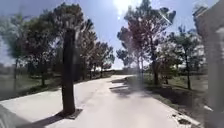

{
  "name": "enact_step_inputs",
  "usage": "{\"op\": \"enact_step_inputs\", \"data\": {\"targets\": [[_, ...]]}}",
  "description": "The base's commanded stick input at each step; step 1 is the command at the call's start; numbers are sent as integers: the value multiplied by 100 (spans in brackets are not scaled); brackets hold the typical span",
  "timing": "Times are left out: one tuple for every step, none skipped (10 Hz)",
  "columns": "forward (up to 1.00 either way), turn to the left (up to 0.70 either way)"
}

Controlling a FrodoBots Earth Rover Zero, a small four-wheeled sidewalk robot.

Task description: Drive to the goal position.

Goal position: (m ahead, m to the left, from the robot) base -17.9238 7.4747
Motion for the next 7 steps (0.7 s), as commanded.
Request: {"op": "enact_step_inputs", "data": {"targets": [[70,0],[70,0],[70,0],[70,0],[70,0],[70,0],[70,0]]}}
